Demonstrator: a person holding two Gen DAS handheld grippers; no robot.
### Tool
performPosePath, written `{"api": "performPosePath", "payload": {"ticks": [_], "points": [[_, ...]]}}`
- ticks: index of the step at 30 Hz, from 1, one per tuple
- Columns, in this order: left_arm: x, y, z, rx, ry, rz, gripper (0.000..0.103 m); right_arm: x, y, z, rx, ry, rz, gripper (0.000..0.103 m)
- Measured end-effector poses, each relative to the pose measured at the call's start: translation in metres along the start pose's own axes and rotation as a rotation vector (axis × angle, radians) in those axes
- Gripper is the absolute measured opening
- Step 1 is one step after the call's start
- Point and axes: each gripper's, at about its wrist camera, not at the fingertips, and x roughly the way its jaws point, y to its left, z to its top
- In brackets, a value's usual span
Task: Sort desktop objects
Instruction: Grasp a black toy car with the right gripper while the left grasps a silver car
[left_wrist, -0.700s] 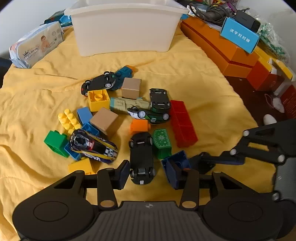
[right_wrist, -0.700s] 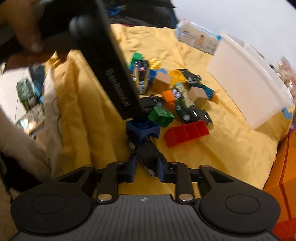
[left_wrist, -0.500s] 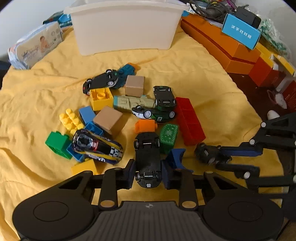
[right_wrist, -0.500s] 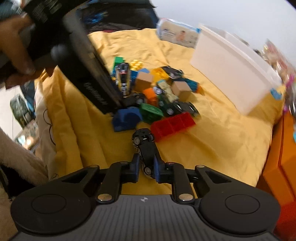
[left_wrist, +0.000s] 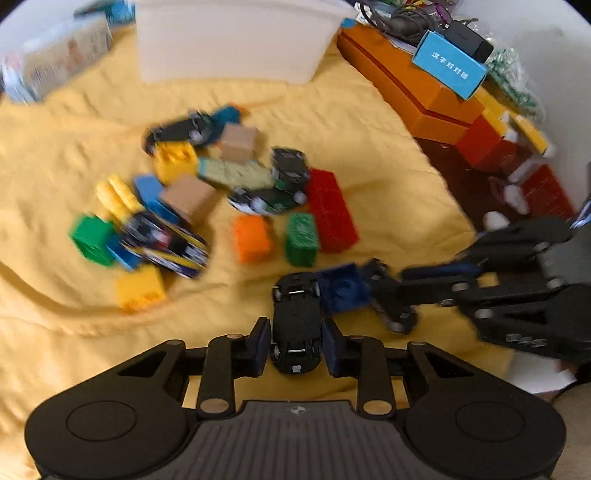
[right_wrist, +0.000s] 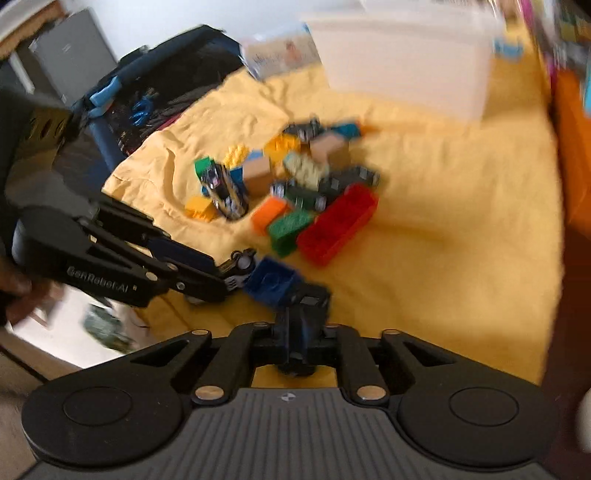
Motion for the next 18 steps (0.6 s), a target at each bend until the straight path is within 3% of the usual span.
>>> {"api": "performPosePath", "payload": {"ticks": [1, 4, 6, 9, 13, 14, 16, 18], "points": [[-0.001, 0.002, -0.001, 0.007, -0.008, 0.025, 0.035, -0.004, 0.005, 0.002, -0.042, -0.008, -0.032, 0.025], [-0.002, 0.015, -0.003, -0.026, -0.017, 0.054, 0.045, -0.001, 0.018, 0.005, -0.129, 0.006, -0.088, 0.028], [-0.008, 0.021, -0.004, -0.053, -0.041, 0.067, 0.046, 0.004, 0.026, 0.004, -0.163, 0.020, -0.111, 0.028], [-0.021, 0.014, -0.004, -0.004, -0.084, 0.107, 0.046, 0.013, 0.037, 0.003, -0.183, 0.049, -0.162, 0.028], [-0.025, -0.003, -0.001, 0.073, -0.098, 0.053, 0.046, 0.025, 0.043, -0.005, -0.206, 0.093, -0.211, 0.038], [-0.023, -0.008, -0.001, 0.098, -0.092, 0.044, 0.046, 0.027, 0.045, -0.007, -0.215, 0.094, -0.227, 0.038], [-0.017, -0.018, -0.002, 0.144, -0.077, 0.038, 0.046, 0.030, 0.046, -0.010, -0.240, 0.096, -0.274, 0.017], [-0.008, -0.024, -0.004, 0.176, -0.059, 0.048, 0.046, 0.025, 0.042, -0.012, -0.219, 0.079, -0.282, 0.018]]}}
